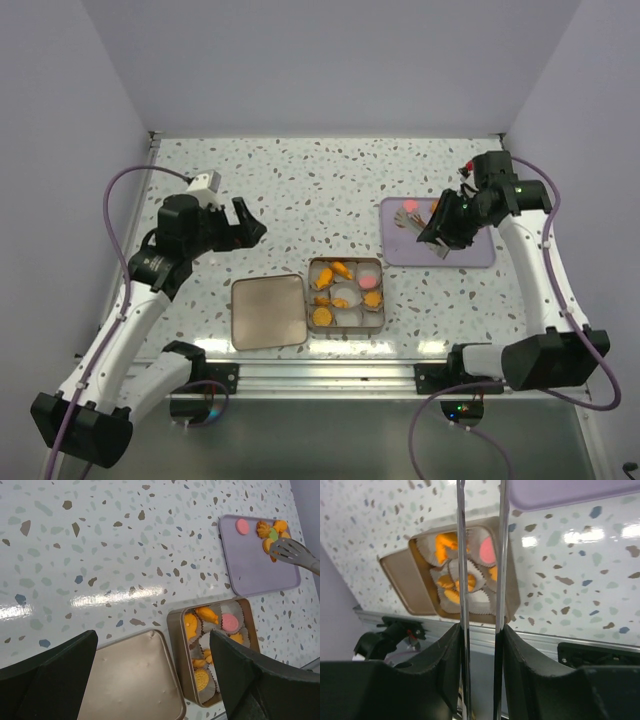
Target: Pack the cookies
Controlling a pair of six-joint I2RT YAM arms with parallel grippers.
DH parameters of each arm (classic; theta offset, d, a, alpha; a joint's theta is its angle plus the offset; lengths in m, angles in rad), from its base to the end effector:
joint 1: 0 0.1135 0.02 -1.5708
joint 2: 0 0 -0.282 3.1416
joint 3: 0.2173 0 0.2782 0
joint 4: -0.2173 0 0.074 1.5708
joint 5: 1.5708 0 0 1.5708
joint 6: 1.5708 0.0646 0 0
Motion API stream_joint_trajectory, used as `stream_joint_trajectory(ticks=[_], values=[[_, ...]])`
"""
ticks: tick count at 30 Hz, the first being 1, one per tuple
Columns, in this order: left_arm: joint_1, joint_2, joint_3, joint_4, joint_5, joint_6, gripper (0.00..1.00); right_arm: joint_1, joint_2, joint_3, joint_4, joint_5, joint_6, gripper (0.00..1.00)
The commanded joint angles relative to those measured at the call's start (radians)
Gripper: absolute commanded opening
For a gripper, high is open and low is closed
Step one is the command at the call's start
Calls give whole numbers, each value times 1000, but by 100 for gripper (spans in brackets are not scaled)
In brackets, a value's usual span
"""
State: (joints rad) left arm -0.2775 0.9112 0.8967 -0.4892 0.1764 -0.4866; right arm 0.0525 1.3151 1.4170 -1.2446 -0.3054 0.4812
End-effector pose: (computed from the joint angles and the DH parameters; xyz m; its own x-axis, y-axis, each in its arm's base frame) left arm 0.2279 -0.0767 0.3260 -0.6056 -0.3062 -0.7345 0.1520 0.8615 -0.4844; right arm 0.2677 0.0335 0.3503 -0.8862 0.3955 -0.2414 0.2656 0.8605 0.4346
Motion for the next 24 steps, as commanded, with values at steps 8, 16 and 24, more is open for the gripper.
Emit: stream_joint_trajectory(ticks=[8,16,24], values=[[-3,-71,-45,-37,-25,13,100,131,-177,-65,-45,-300,17,29],[-3,-106,-62,-40,-14,-1,100,296,-275,-209,-81,-327,57,29],[-3,-159,-97,-60,-14,-15,100,314,-401,-358,-95,-340,85,29]])
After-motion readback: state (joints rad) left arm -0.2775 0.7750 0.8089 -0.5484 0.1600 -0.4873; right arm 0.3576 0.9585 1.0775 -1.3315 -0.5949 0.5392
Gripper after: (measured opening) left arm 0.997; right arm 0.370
